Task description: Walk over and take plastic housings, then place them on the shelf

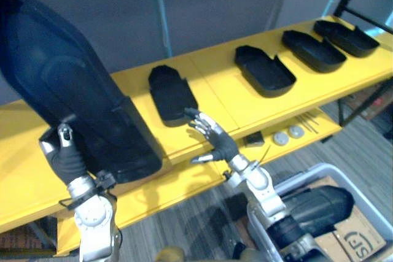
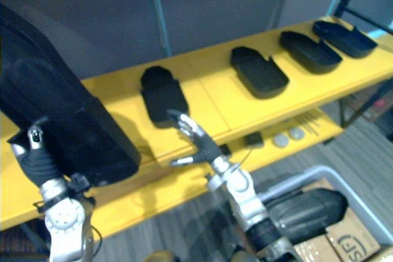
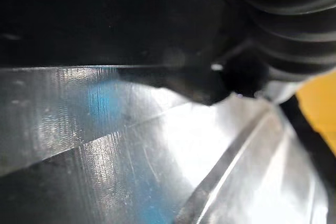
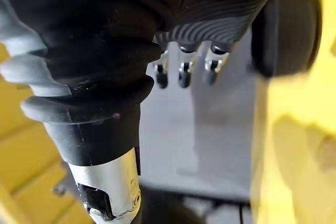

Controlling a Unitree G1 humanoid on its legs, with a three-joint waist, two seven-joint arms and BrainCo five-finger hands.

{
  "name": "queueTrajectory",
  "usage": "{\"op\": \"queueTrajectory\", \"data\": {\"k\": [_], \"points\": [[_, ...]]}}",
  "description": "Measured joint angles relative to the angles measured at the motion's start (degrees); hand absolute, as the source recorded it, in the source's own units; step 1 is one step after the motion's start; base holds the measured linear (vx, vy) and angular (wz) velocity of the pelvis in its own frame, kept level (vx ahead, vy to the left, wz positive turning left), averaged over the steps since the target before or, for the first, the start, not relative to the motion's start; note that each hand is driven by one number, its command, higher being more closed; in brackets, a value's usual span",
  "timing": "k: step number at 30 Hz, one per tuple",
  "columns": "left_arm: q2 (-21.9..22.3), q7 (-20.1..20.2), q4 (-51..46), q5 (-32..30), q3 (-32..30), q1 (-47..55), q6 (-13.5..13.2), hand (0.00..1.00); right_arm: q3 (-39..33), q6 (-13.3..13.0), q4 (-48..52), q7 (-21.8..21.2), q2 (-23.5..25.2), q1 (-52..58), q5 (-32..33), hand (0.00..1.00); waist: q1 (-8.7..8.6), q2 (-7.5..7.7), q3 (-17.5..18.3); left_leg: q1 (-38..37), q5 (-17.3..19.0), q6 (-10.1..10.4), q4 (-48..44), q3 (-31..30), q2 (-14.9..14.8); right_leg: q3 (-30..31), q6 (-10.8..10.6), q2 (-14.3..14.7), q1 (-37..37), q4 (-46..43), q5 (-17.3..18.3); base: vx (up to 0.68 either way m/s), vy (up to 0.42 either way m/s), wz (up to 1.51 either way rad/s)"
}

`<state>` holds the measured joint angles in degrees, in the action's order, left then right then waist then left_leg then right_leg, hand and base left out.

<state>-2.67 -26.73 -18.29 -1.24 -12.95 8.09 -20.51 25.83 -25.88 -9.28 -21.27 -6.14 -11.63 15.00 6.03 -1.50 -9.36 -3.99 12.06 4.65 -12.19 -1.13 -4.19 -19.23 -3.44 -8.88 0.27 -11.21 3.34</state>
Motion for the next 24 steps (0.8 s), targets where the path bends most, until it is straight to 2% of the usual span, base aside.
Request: {"op": "queueTrajectory", "data": {"k": [5,7,9,11,13,16,19,21,22,23,24], "points": [[-0.04,-2.27,0.14,-3.83,0.2,1.33,3.22,1.0,2.43,-0.07,1.42,-1.59,2.02,-0.61,3.44,0.0,1.24,0.2,0.64,0.02,-2.97,0.18,3.82,-3.36,0.93,-6.15,-0.72,-1.0,3.88,3.42,-0.46,-0.04,-0.031,0.58],[-0.05,-2.11,-0.09,-3.82,0.02,2.02,4.73,1.0,3.69,-0.05,1.42,-1.48,2.74,-1.76,3.83,0.0,1.63,0.28,1.53,0.28,-4.3,0.48,5.85,-5.13,1.11,-8.53,-0.9,-1.01,4.85,4.88,-0.77,-0.03,-0.056,0.68],[-0.03,-0.26,-1.01,-3.76,-0.53,3.9,5.91,1.0,4.81,0.7,1.42,-0.65,3.99,-2.73,3.58,0.0,1.74,0.3,2.31,0.23,-5.16,0.71,7.18,-5.99,0.86,-11.47,-1.34,-1.02,6.68,5.89,-1.1,-0.01,-0.044,0.63],[-0.03,2.01,-1.66,-3.76,-2.23,5.31,6.36,1.0,4.94,1.62,1.4,1.36,4.19,-2.71,2.08,0.0,2.18,0.41,3.34,0.45,-5.81,0.87,7.97,-4.87,0.71,-12.47,-1.48,-1.24,6.94,5.87,-1.18,0.02,0.001,0.36],[-0.06,4.13,-2.13,-3.77,-4.53,6.29,7.15,1.0,4.55,2.32,1.41,5.16,3.84,-2.61,0.09,0.0,2.72,0.28,3.49,0.56,-6.2,0.82,7.88,-3.66,0.67,-12.43,-1.63,-1.58,6.86,5.84,-1.26,0.03,0.03,0.06],[-1.82,6.9,-1.17,-3.82,-6.94,6.85,10.58,1.0,0.95,3.8,2.49,9.07,2.36,0.14,-1.4,0.0,2.57,0.29,3.51,0.26,-6.46,0.84,7.87,-0.01,0.88,-10.67,-2.19,-2.05,5.98,5.87,-1.64,0.01,0.05,-0.27],[-7.83,7.62,9.27,-4.09,-9.55,5.59,13.23,1.0,-6.73,5.33,8.28,10.39,0.28,6.5,-1.36,0.0,0.75,-0.13,3.9,-0.28,-6.47,0.83,7.75,5.28,0.74,-7.47,-2.44,-2.17,4.43,5.96,-2.32,0.0,0.048,-0.53],[-12.44,7.39,21.62,-4.02,-11.94,2.76,15.97,1.0,-12.39,6.64,13.15,10.97,-2.95,9.91,-1.3,0.0,-0.95,-0.78,3.88,-0.91,-6.47,0.83,7.83,8.83,0.4,-4.41,-2.11,-2.09,2.87,5.94,-2.95,-0.02,0.039,-0.76],[-15.59,6.85,29.96,-3.76,-13.42,0.0,17.46,1.0,-16.93,7.75,15.63,11.17,-5.54,12.16,-1.24,0.0,-2.43,-0.95,3.91,-0.89,-6.46,0.83,7.92,10.95,0.12,-2.6,-1.89,-1.86,1.45,5.7,-3.18,-0.06,0.01,-0.61],[-16.27,6.71,31.47,-3.72,-13.62,-0.6,17.64,1.0,-17.6,7.93,15.97,11.16,-5.95,12.6,-1.24,0.0,-2.71,-0.95,3.91,-0.88,-6.46,0.83,7.97,11.3,0.06,-2.35,-1.86,-1.81,1.09,5.62,-3.22,-0.06,-0.001,-0.64],[-18.94,6.46,36.63,-3.53,-13.96,-2.59,18.43,1.0,-20.94,8.85,17.04,11.03,-7.49,14.22,-1.12,0.0,-3.86,-1.01,3.88,-0.78,-6.45,0.83,8.29,12.86,-0.17,-0.83,-1.66,-1.51,-0.27,5.3,-3.34,-0.07,-0.009,-0.67]]}}
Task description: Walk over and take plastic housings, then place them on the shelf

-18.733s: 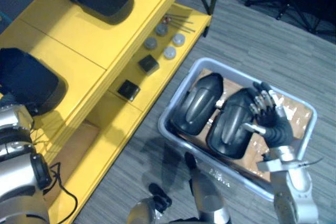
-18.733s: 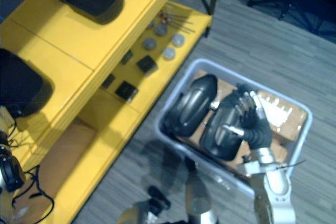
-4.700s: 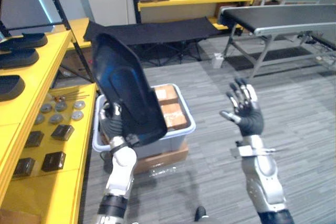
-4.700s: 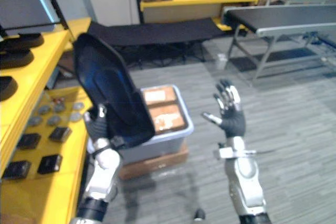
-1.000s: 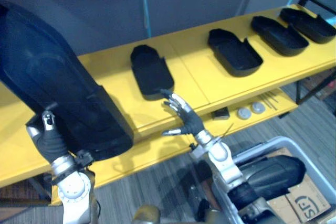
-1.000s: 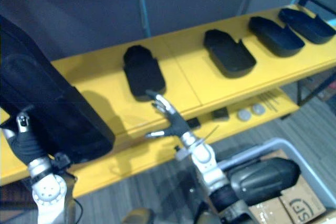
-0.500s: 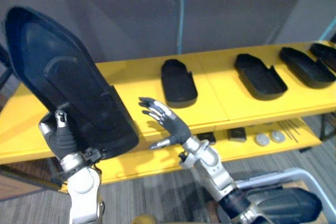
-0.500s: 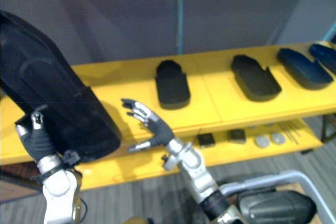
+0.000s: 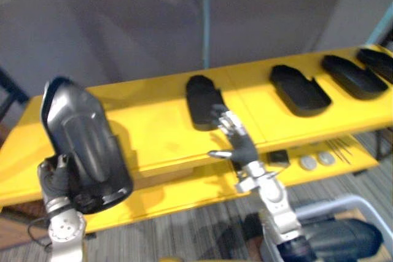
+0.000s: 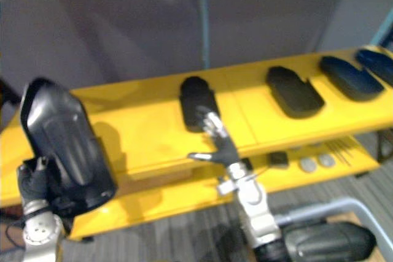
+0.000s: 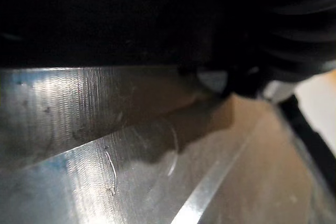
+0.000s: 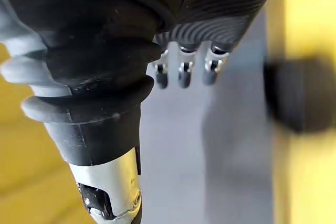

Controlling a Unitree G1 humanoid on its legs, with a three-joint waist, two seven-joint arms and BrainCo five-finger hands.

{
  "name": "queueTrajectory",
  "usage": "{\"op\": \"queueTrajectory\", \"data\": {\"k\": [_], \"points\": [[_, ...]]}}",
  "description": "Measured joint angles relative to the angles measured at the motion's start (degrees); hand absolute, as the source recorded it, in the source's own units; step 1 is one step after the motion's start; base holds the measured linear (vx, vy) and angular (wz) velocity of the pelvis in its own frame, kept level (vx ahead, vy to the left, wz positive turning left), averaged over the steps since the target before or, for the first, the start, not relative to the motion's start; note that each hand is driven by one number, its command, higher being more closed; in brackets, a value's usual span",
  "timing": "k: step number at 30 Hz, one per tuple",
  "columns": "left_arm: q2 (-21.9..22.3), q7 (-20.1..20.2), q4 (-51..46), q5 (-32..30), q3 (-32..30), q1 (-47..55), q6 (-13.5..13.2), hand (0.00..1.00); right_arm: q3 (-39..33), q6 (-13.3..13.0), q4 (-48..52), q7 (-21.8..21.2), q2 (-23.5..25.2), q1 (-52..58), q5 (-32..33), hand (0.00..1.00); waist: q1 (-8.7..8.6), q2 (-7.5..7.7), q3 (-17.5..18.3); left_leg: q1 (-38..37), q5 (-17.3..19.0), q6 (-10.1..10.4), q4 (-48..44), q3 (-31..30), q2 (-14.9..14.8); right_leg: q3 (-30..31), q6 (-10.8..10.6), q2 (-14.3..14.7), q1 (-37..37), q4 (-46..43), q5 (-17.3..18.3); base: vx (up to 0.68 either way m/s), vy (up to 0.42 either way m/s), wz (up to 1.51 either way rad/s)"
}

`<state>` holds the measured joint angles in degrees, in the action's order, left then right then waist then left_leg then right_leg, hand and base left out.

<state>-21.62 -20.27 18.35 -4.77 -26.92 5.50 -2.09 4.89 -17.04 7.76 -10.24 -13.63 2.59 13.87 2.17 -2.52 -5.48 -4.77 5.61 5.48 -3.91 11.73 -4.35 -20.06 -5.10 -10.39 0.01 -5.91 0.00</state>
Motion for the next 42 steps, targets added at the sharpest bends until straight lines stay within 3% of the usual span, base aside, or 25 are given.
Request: {"op": "queueTrajectory", "data": {"k": [1,7,12,14,17,22,27,33,42], "points": [[-3.05,0.02,4.29,0.52,-0.02,-2.4,0.96,1.0,-3.97,0.46,0.86,-0.63,-1.83,2.1,0.05,0.0,-0.72,-0.1,-0.04,0.38,0.01,-0.01,0.28,1.71,-0.16,1.9,0.37,0.32,-1.9,-0.46,-0.09,-0.06,-0.007,-0.63],[-11.79,0.71,15.17,2.98,-2.56,-12.1,4.84,1.0,-10.45,2.46,2.52,-2.09,-3.85,8.08,2.11,0.0,-4.39,-1.33,-0.89,1.72,0.0,-0.04,0.2,6.05,-0.09,6.54,0.44,0.6,-6.65,-2.57,-0.79,-0.06,0.004,-0.43],[-20.97,4.83,19.86,4.45,-3.53,-17.8,7.82,1.0,-15.38,5.03,-2.43,2.74,-3.54,14.05,-0.69,0.0,-5.83,-1.42,-3.2,1.75,0.13,-0.22,-0.17,9.43,-0.33,10.34,0.73,1.36,-10.13,-5.02,-0.61,-0.02,-0.006,-0.32],[-23.68,6.32,21.81,4.34,-2.98,-19.65,9.52,1.0,-17.89,4.99,-8.09,3.96,-2.96,15.26,-2.15,0.0,-6.25,-1.24,-4.08,1.77,0.38,-0.52,-0.63,9.86,-0.5,10.72,0.87,1.5,-10.13,-5.41,-0.49,-0.02,-0.004,-0.16],[-27.07,10.3,24.23,4.34,-0.76,-21.46,14.35,1.0,-20.18,4.79,-18.35,5.83,-2.2,17.5,-5.82,0.0,-6.33,-1.22,-4.35,1.61,0.72,-0.61,-0.84,10.57,-0.68,11.17,0.91,1.7,-10.16,-5.51,-0.46,-0.01,0.006,-0.09],[-30.92,15.98,29.2,3.55,1.44,-24.31,22.15,1.0,-21.1,4.48,-30.58,12.98,0.23,18.64,-6.79,0.0,-6.26,-0.43,-6.78,2.15,2.35,-0.59,-3.64,10.89,-1.23,11.7,0.92,1.85,-9.88,-5.78,-0.46,-0.01,0.009,-0.05],[-34.43,19.1,31.04,1.46,3.57,-26.33,25.48,1.0,-24.9,4.35,-36.35,19.38,0.69,18.5,-5.1,0.0,-6.16,0.26,-8.33,4.52,4.42,-0.76,-7.1,10.64,-2.01,11.67,0.68,1.98,-10.03,-4.87,-0.95,-0.02,0.012,0.02],[-37.76,20.02,32.92,1.62,5.54,-30.48,25.9,1.0,-28.55,3.61,-40.06,23.8,2.26,16.63,-2.21,0.0,-6.07,1.34,-10.39,6.84,6.04,-0.9,-10.7,10.14,-2.65,11.37,0.41,2.09,-10.09,-4.01,-1.65,0.02,0.022,0.04],[-37.65,20.01,32.94,4.57,5.71,-31.52,23.76,1.0,-30.71,2.16,-40.03,24.03,3.29,13.77,-1.05,0.0,-5.81,2.19,-15.21,9.77,9.52,-0.7,-16.91,10.97,-5.11,12.19,0.5,3.6,-11.12,-4.29,-1.78,0.0,0.016,-0.06]]}}
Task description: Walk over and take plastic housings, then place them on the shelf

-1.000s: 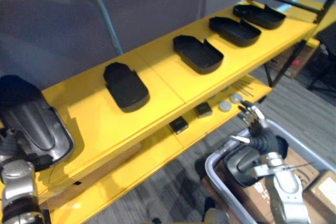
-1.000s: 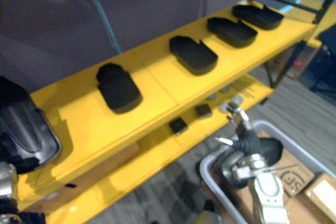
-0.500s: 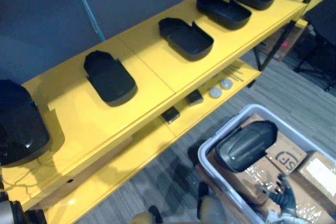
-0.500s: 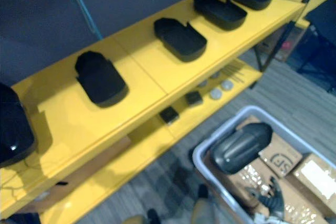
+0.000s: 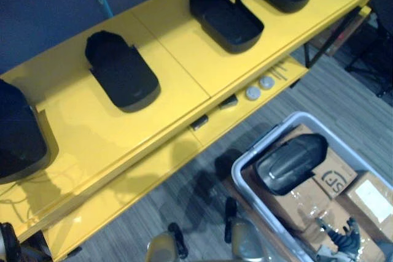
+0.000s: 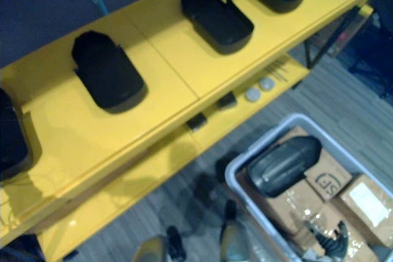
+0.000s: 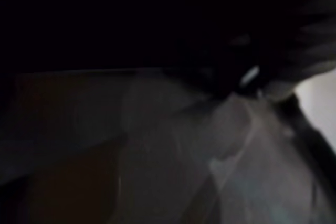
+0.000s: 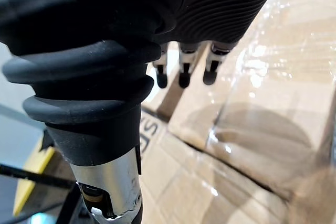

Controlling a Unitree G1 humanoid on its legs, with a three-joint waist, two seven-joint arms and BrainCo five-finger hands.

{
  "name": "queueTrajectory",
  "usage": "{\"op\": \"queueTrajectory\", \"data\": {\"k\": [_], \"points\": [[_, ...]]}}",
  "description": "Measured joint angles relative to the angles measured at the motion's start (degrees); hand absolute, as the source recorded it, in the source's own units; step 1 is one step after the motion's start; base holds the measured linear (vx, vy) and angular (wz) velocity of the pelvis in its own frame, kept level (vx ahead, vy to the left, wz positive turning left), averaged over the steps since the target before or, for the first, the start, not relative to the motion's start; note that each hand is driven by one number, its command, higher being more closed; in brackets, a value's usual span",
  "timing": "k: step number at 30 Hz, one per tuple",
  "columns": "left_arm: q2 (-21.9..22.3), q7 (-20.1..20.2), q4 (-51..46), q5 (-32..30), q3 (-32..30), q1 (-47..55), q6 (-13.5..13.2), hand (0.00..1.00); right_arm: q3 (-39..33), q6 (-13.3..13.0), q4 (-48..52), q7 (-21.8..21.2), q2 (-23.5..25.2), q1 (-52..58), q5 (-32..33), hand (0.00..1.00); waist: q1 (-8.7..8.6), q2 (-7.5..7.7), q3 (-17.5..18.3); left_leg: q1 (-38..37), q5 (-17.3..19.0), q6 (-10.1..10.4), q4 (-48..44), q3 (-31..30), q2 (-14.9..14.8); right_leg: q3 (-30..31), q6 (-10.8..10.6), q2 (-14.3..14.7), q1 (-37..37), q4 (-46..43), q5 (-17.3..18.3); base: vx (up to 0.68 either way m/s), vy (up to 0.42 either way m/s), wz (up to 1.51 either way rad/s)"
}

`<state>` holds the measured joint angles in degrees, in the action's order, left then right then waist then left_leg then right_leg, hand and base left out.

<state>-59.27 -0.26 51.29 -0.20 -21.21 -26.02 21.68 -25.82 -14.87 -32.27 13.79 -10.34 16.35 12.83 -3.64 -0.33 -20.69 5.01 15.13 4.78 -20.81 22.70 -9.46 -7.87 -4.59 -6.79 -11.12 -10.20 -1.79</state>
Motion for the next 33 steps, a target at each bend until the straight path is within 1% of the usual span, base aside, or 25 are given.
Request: {"op": "queueTrajectory", "data": {"k": [3,4,8,10,19,23,26,28,30,31,32,33], "points": [[0.0,-0.84,-0.09,0.43,-0.03,-1.81,-0.45,1.0,-0.2,-0.19,0.11,-0.18,-0.06,-0.21,1.07,0.0,-0.1,0.44,-1.22,1.1,0.14,-0.04,-1.52,-0.03,-0.39,0.06,0.01,0.0,-0.99,-0.43,-0.01,-0.01,0.014,-0.02],[0.02,-0.96,-0.09,0.43,-0.03,-2.14,-0.46,0.0,-0.21,-0.19,0.11,-0.46,-0.05,-0.29,1.08,0.0,-0.16,0.47,-1.72,1.13,0.29,-0.1,-1.89,0.1,-0.63,0.11,0.01,0.05,-1.0,-0.5,-0.01,0.0,0.0,0.0],[0.07,-1.14,-0.13,1.8,-0.16,-2.11,-0.38,0.0,-0.22,-0.24,0.19,-1.36,-0.07,-0.64,1.11,0.0,-0.13,0.25,-3.22,1.25,1.42,-0.16,-2.94,0.72,-1.5,0.5,0.09,0.67,-0.96,-0.91,0.05,-0.01,0.011,-0.1],[0.07,-2.18,-0.2,1.95,-0.55,-2.11,-0.42,0.0,-0.23,-0.27,0.28,-1.44,-0.08,-1.04,1.15,0.0,-0.02,0.34,-3.9,1.22,2.02,-0.24,-3.84,1.18,-1.99,0.86,0.21,1.0,-1.01,-1.37,0.17,-0.02,0.017,-0.11],[0.08,-5.05,-0.62,1.85,-0.65,-2.13,-0.07,0.0,-0.6,-0.69,0.28,-2.51,-0.17,-1.16,2.19,0.0,-0.08,0.36,-3.99,1.75,2.04,-0.38,-3.68,1.39,-1.72,1.21,0.32,0.69,-2.32,-2.6,0.71,0.0,0.002,0.0],[0.07,-5.27,-0.59,-0.29,-0.63,-2.12,0.11,0.0,-0.52,-1.38,0.27,-2.74,-0.26,-1.17,2.06,0.0,0.0,0.32,-3.97,-0.13,1.23,-0.25,-2.01,1.49,-0.81,1.18,0.37,0.03,-1.96,-3.54,1.34,0.02,0.004,0.01],[-0.08,-7.17,-0.62,-1.04,-0.62,-2.23,0.12,0.0,0.27,-1.57,0.19,-2.82,-0.21,-1.13,1.47,0.0,0.08,0.03,-3.8,-2.17,-0.08,-0.25,0.65,1.47,0.32,0.78,0.38,-0.31,-0.68,-2.99,1.34,0.03,-0.014,0.06],[-1.11,-9.7,-1.25,-1.09,-0.63,-2.22,-0.05,0.0,2.34,-1.93,0.16,-2.77,-0.08,-0.83,-0.3,0.0,0.39,-0.54,-3.05,-4.0,-1.0,0.1,2.7,1.26,0.5,0.03,0.38,-0.36,1.24,-1.64,1.32,0.03,-0.024,0.09],[-1.14,-10.61,-3.32,-2.55,-0.59,-2.01,-0.22,0.0,2.81,-2.78,0.16,-2.77,0.3,-0.54,-0.67,0.0,0.94,-1.12,-2.31,-5.1,-1.65,0.25,4.11,1.09,0.65,-0.28,0.38,-0.29,2.4,-0.78,1.32,0.03,-0.022,0.13],[-1.14,-11.55,-5.29,-2.97,-0.58,-1.48,-0.64,0.0,3.06,-3.43,0.19,-2.65,0.63,-0.14,-1.58,0.0,1.07,-1.86,-0.47,-5.15,-2.33,0.49,5.56,0.39,0.82,-1.54,0.38,-0.28,3.19,0.49,1.25,0.03,-0.034,0.2],[-1.14,-11.84,-5.61,-2.94,-0.58,-1.38,-0.85,0.0,3.15,-3.65,0.24,-2.6,0.73,0.06,-1.87,0.0,1.0,-2.02,0.1,-5.07,-2.46,0.54,5.83,0.07,0.87,-1.74,0.39,-0.28,3.3,0.79,1.23,0.07,-0.037,0.3],[-1.12,-12.99,-7.38,-2.97,-0.59,-0.22,-2.03,0.0,3.7,-4.52,0.89,-2.31,1.15,0.95,-2.56,0.0,1.09,-2.49,2.15,-5.46,-3.33,0.61,7.45,-0.42,1.05,-2.59,0.38,-0.22,3.98,1.89,1.07,0.12,-0.017,0.28]]}}
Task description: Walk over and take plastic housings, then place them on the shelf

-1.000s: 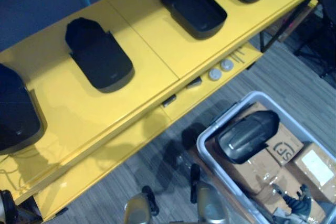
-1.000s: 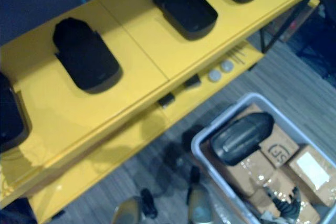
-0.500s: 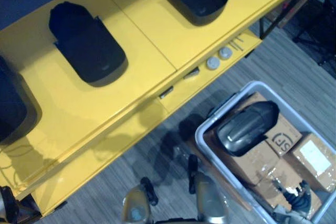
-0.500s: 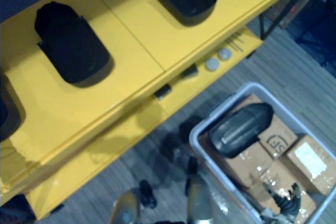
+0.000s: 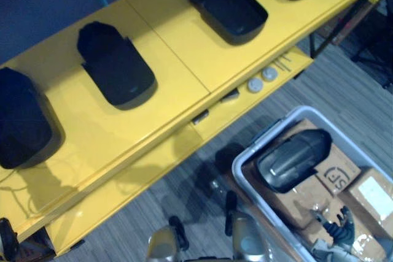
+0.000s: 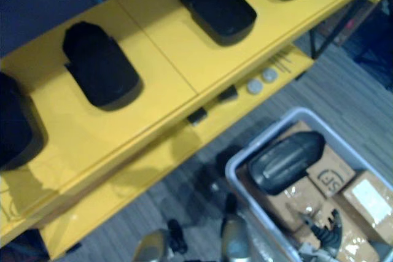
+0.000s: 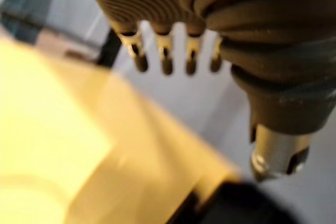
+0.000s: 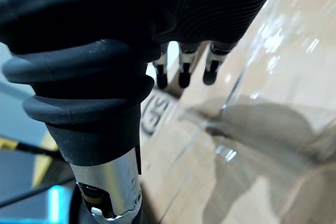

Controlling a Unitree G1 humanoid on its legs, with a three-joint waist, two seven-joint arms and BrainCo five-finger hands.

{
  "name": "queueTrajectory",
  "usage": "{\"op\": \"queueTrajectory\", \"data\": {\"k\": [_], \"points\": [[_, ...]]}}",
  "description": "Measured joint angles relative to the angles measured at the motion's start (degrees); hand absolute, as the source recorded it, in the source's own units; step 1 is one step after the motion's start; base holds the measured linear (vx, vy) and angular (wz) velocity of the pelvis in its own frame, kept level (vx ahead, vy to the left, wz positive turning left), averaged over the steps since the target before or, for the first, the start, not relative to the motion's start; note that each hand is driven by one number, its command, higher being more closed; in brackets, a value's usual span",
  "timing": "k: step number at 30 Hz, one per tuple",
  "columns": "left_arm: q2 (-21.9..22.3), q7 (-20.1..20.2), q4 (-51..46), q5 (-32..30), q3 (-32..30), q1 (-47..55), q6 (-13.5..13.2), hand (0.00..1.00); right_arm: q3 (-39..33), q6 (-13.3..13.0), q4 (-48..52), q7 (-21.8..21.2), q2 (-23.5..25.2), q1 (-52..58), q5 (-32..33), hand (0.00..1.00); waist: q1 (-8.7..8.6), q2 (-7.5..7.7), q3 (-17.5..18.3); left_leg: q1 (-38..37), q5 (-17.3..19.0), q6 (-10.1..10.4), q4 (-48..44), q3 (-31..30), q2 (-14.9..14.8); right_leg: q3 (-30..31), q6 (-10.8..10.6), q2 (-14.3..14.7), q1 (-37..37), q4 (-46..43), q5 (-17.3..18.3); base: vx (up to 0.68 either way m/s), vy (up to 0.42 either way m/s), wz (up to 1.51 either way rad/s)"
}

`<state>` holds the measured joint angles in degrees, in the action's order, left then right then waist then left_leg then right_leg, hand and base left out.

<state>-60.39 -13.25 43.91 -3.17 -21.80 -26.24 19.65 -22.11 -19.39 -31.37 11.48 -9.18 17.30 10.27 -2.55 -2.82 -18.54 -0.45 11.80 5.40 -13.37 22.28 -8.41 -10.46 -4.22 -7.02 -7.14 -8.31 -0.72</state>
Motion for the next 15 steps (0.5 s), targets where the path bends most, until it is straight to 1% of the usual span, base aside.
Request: {"op": "queueTrajectory", "data": {"k": [1,2,3,4,5,6,7,8,9,10,12,13,14,15], "points": [[0.01,-0.49,-2.35,-0.13,-0.01,1.68,-0.87,0.0,0.34,-0.42,1.84,0.5,0.61,0.81,-0.1,0.0,0.14,-0.47,1.17,-1.73,-0.67,0.36,1.78,-0.34,0.09,-0.64,0.03,0.24,1.73,1.27,-0.13,0.11,-0.015,0.26],[0.09,-0.66,-3.68,-0.14,0.0,2.69,-1.01,0.0,0.4,-0.66,2.81,1.06,0.93,1.02,-0.27,0.0,0.26,-0.66,1.91,-2.52,-0.94,0.43,2.52,-0.44,0.1,-0.84,0.02,0.4,2.5,1.85,-0.16,0.11,-0.017,0.17],[0.24,-1.3,-5.95,-0.18,0.0,4.91,-1.76,0.0,0.5,-1.21,4.73,1.8,1.22,1.12,-0.44,0.0,0.29,-1.07,3.73,-3.62,-1.37,0.73,3.99,-0.55,0.14,-1.31,0.03,0.66,3.75,2.98,-0.23,0.07,-0.017,0.1],[0.31,-1.63,-6.86,-0.19,0.0,5.98,-2.34,0.0,0.72,-1.67,5.53,2.38,1.21,1.11,-0.45,0.0,0.33,-1.24,4.72,-3.65,-1.51,0.81,4.5,-0.75,0.14,-1.66,0.03,0.78,4.2,3.56,-0.32,0.09,-0.019,0.17],[0.64,-2.1,-8.8,-0.21,0.0,7.35,-3.3,0.0,0.87,-2.79,6.98,3.04,1.27,1.13,-0.46,0.0,0.32,-1.41,6.53,-4.39,-1.91,0.95,5.48,-1.15,0.18,-2.18,0.06,1.03,5.06,4.88,-0.67,0.1,-0.012,0.14],[1.49,-3.14,-11.1,-0.2,-0.03,8.46,-5.06,0.0,0.89,-3.41,8.76,3.79,1.32,1.1,-0.47,0.0,0.72,-1.43,7.56,-5.04,-2.2,1.11,6.19,-1.15,0.18,-2.29,0.05,1.29,6.05,6.17,-1.13,0.09,-0.013,0.11],[2.29,-3.73,-12.56,-0.19,-0.04,8.79,-5.85,0.0,0.87,-3.74,9.5,4.15,1.31,1.04,-0.49,0.0,1.09,-1.49,7.87,-5.43,-2.36,1.15,6.44,-1.13,0.21,-2.36,0.03,1.36,6.61,6.78,-1.33,0.06,-0.013,0.04],[4.25,-4.54,-16.31,-0.18,-0.03,9.84,-7.21,0.0,0.88,-4.72,10.89,4.93,1.32,0.95,-0.49,0.0,1.74,-1.58,8.65,-5.88,-2.42,1.22,7.01,-1.21,0.22,-2.56,0.01,1.56,7.45,7.91,-1.73,0.02,-0.016,0.05],[6.11,-5.37,-20.72,-0.09,-0.02,11.93,-8.54,0.0,0.89,-5.53,11.55,4.96,1.32,0.14,-0.5,0.0,1.88,-1.48,9.53,-5.6,-2.51,1.28,7.01,-1.32,0.22,-2.81,0.05,1.62,7.74,8.88,-2.26,0.02,-0.012,0.08],[7.26,-5.86,-22.82,0.02,-0.03,12.72,-9.55,0.0,0.87,-5.71,12.21,4.97,1.33,-0.22,-0.54,0.0,1.88,-1.49,9.54,-5.73,-2.52,1.28,7.02,-1.48,0.22,-3.16,0.08,1.67,8.33,9.55,-2.62,0.0,-0.016,0.13],[13.92,-6.24,-33.53,0.6,-0.42,16.27,-12.45,0.0,0.9,-6.48,16.09,4.99,1.38,-0.37,-1.62,0.0,1.91,-1.55,9.68,-6.81,-2.76,1.23,7.94,-1.91,0.38,-3.8,0.11,1.8,10.4,11.19,-3.28,-0.02,-0.011,0.13],[15.96,-6.13,-36.38,1.1,-0.62,17.39,-13.44,0.0,0.9,-6.75,17.18,4.97,1.42,-0.34,-1.75,0.0,1.86,-1.64,9.96,-6.8,-2.76,1.23,8.04,-2.23,0.41,-3.98,0.11,1.8,10.63,11.36,-3.28,-0.03,-0.008,0.17],[19.95,-4.81,-41.16,4.15,-0.7,19.41,-15.86,0.0,0.88,-6.88,18.84,4.93,1.59,-0.27,-2.08,0.0,1.57,-1.61,10.21,-6.93,-2.79,1.21,8.17,-2.82,0.47,-4.86,0.04,1.78,11.3,11.93,-3.35,-0.03,-0.015,0.17],[24.42,-2.41,-45.31,7.66,-0.73,21.63,-18.4,0.0,0.88,-6.88,19.85,4.89,1.85,-0.17,-2.46,0.0,1.63,-1.62,10.69,-7.26,-3.23,1.18,8.9,-2.89,0.56,-5.07,0.06,1.8,11.36,12.01,-3.37,0.0,-0.018,0.14]]}}
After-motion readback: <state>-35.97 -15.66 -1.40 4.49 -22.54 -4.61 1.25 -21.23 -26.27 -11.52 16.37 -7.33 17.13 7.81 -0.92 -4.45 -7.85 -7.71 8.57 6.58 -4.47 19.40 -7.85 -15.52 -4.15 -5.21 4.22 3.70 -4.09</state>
